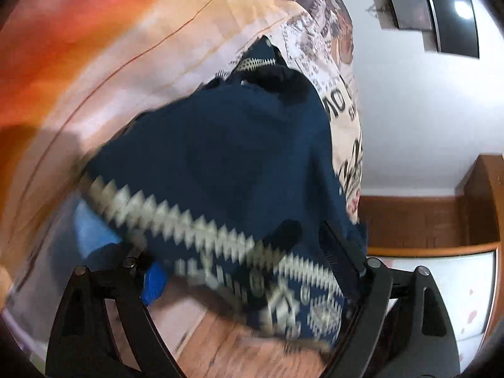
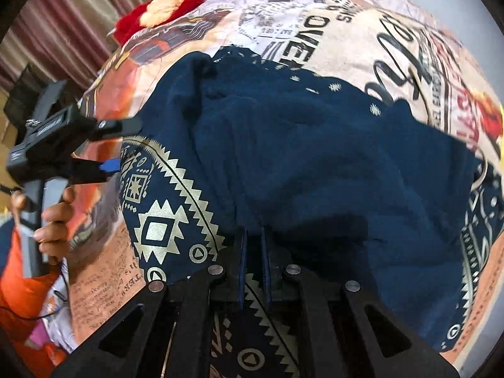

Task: Fold large clothes

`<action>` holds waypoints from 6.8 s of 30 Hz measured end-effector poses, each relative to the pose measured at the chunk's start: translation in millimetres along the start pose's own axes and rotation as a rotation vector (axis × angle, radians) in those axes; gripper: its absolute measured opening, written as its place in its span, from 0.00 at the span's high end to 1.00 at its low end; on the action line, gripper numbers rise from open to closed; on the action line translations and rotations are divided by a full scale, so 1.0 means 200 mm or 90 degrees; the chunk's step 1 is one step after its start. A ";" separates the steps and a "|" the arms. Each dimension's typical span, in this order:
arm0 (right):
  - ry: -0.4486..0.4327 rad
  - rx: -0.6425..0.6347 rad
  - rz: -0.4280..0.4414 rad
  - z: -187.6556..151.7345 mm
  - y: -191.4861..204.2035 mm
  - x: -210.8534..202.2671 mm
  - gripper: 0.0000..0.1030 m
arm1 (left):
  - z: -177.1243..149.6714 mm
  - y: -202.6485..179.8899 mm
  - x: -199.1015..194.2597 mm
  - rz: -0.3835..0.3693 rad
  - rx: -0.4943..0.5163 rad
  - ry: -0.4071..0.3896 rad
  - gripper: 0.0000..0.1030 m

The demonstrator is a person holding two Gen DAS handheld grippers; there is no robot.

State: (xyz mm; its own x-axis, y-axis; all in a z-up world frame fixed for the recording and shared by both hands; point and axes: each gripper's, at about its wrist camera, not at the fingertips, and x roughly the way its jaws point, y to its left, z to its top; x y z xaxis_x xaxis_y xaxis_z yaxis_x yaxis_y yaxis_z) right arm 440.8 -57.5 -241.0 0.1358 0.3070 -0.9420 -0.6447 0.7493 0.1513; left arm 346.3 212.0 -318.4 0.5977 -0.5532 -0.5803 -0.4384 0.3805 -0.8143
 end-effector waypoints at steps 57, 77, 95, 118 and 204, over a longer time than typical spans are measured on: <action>-0.248 0.298 -0.013 -0.75 -0.60 -0.89 0.95 | -1.27 -1.24 0.12 0.130 0.755 0.101 0.36; 0.018 0.222 0.071 -0.28 -0.49 -0.46 0.95 | -1.24 -1.00 0.24 0.283 0.890 -0.027 0.16; 0.021 0.096 -0.117 -0.40 -0.42 -0.41 0.84 | -1.21 -0.97 0.21 0.262 0.876 -0.012 0.16; -0.068 0.351 0.057 -0.30 -0.80 -0.40 0.23 | -0.44 -0.93 0.23 0.216 0.526 0.089 0.16; -0.130 -0.138 0.036 0.50 0.70 0.08 0.11 | -0.28 -0.24 -0.57 0.388 0.607 -0.072 0.25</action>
State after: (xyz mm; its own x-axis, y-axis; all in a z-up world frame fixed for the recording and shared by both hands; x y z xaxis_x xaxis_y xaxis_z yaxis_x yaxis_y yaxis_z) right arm 428.9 111.1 -205.3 0.2294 0.4721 -0.8512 -0.7977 0.5922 0.1135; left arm 262.1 215.3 -212.2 0.5380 -0.0310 -0.8424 -0.0164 0.9988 -0.0472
